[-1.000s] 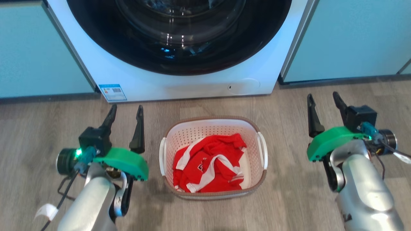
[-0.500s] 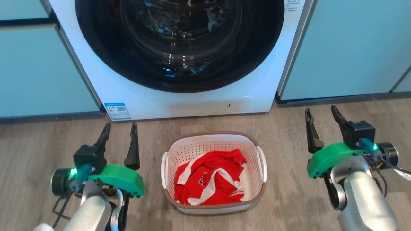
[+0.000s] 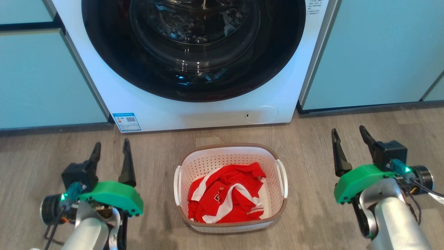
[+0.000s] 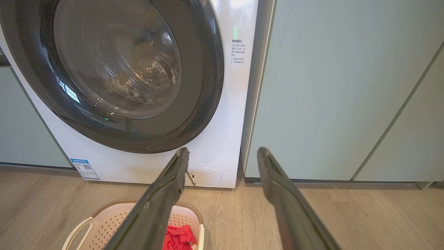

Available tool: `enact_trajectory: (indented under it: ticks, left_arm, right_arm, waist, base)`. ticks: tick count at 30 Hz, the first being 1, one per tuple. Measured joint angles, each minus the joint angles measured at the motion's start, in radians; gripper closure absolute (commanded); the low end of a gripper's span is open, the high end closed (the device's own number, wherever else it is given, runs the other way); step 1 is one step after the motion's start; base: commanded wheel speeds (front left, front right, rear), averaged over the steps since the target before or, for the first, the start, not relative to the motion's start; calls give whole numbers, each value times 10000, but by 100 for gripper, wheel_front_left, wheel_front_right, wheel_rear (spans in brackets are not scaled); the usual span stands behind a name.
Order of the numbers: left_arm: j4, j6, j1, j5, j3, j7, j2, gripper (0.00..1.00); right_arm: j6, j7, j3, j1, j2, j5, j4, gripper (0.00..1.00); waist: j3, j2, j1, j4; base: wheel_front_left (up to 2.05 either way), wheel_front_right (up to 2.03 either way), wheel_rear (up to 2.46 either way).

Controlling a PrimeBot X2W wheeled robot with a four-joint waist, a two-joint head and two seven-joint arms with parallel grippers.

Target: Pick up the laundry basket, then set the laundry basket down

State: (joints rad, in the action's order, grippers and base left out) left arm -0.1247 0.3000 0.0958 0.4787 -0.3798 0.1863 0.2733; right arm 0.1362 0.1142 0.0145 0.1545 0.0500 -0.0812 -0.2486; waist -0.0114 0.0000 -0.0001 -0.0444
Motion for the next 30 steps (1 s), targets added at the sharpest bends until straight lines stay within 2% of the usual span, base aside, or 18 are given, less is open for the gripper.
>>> enact_trajectory:
  ticks: [27, 28, 30]
  left_arm:
    - [-180, 259, -312, 96, 40, 36, 111, 0]
    - [-263, 261, -327, 98, 25, 42, 73, 100]
    - [-554, 261, -492, 98, -44, -2, -50, 100]
  right_arm:
    - [0, -132, -59, 1, -10, 25, 96, 0]
    - [0, -128, -58, -2, -21, 21, -10, 100]
    - [0, -130, -56, -131, -81, 19, -353, 100]
  waist:
    - [84, 0, 0, 64]
    - [86, 0, 0, 66]
    - [87, 0, 0, 68]
  base:
    - [0, 0, 0]
    - [0, 0, 0]
    - [0, 0, 0]
